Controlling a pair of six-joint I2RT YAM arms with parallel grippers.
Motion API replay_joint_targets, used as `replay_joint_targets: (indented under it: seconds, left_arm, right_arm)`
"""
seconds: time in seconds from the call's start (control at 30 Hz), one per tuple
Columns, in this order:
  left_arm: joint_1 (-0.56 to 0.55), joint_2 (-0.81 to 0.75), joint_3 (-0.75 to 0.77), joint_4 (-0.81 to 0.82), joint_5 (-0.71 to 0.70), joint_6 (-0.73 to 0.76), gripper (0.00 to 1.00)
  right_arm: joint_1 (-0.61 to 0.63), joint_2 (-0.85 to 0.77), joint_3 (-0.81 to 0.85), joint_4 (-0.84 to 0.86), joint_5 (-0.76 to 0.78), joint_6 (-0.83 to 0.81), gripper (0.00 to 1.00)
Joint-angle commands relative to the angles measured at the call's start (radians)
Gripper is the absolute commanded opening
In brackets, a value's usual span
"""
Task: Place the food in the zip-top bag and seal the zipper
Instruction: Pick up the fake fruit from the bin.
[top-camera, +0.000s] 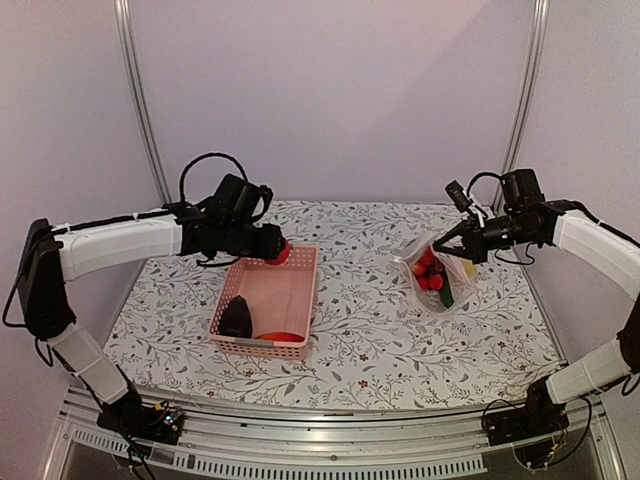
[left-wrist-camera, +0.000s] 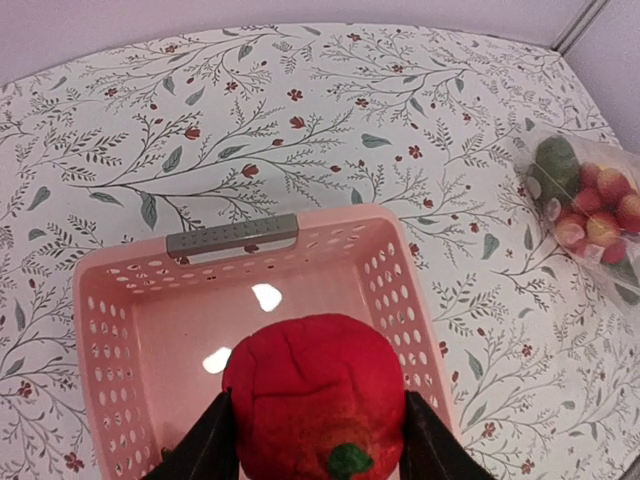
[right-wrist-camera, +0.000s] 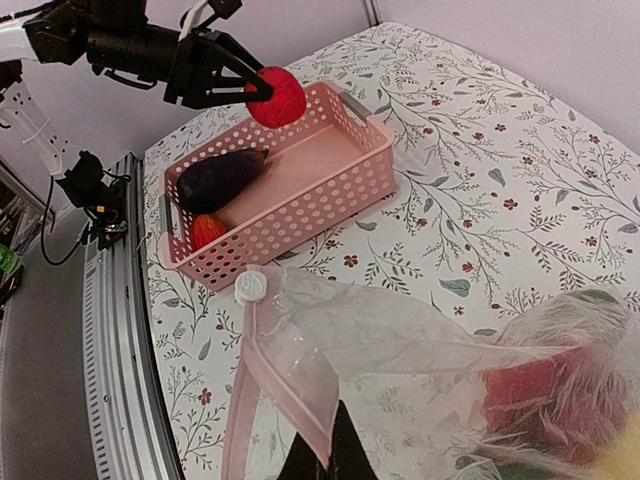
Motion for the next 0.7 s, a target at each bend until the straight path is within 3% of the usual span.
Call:
replay_joint_targets:
  seconds: [0.0, 0.27, 0.4, 0.67]
  left_arm:
    - [-0.063, -0.145, -0.104, 0.029, -0.02, 0.049, 0.35]
    - [-0.204, -0.403, -0.247, 0.158, -0.039, 0.152, 0.28]
    - [-0.301, -0.489, -0.328, 0.321, 0.053, 0.264, 0.23]
    - [-0.493, -0.439, -0.293, 0.466, 0.046, 0.408, 0.22]
  right_arm:
    - [0.021, -0.008, 0.015, -0.005, 0.032, 0.028, 0.0]
    - [0.155, 0.009, 0.093, -0.103, 0.134, -0.002, 0.0]
    - [0.213, 0.055, 0.165, -0.178, 0.154, -0.02, 0.0]
    - [0.343, 0.127, 0.294, -0.344, 0.191, -0.053, 0.0]
